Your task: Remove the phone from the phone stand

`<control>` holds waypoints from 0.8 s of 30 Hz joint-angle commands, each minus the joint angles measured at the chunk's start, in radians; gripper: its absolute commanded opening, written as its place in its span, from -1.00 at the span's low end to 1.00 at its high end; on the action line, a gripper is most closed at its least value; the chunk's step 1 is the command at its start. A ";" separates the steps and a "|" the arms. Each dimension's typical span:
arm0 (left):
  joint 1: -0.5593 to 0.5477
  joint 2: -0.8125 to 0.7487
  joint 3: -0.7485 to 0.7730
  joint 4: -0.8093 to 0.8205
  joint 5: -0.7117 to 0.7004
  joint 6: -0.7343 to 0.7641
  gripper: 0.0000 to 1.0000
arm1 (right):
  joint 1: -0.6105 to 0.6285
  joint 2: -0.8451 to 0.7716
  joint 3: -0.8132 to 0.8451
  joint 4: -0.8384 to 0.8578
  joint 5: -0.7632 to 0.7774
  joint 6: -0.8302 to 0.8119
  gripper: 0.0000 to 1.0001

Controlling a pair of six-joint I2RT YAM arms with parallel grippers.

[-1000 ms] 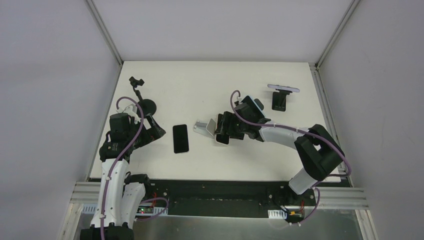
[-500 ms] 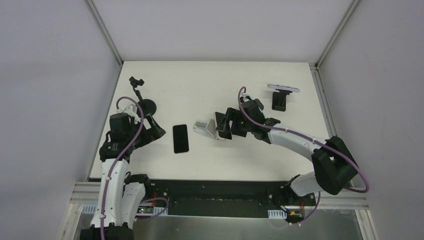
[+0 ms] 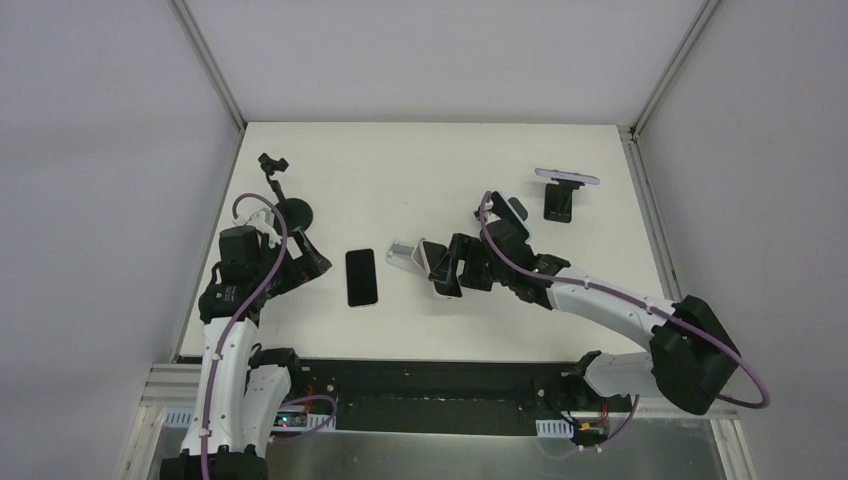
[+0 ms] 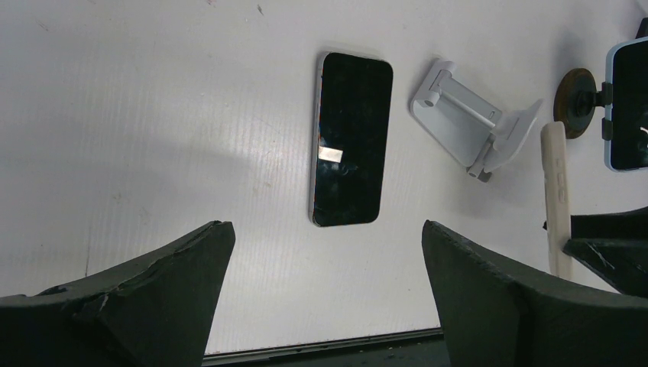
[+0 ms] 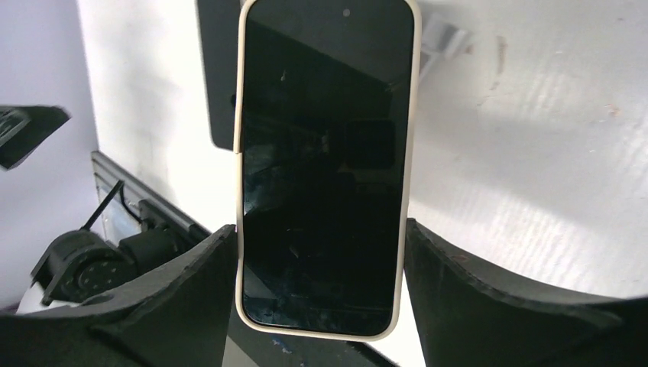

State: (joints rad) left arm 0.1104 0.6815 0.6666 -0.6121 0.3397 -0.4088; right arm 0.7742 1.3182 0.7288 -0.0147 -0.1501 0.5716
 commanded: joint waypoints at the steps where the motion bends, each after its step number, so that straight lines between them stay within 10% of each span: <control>1: -0.006 -0.006 0.021 -0.002 0.015 -0.010 0.98 | 0.065 -0.106 0.009 0.021 0.059 0.033 0.03; 24: -0.006 -0.009 0.021 -0.002 0.012 -0.011 0.98 | 0.340 0.011 0.090 -0.143 0.266 0.266 0.02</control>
State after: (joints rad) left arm 0.1104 0.6815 0.6666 -0.6121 0.3393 -0.4088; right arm 1.0996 1.2945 0.7326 -0.1604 0.0639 0.7757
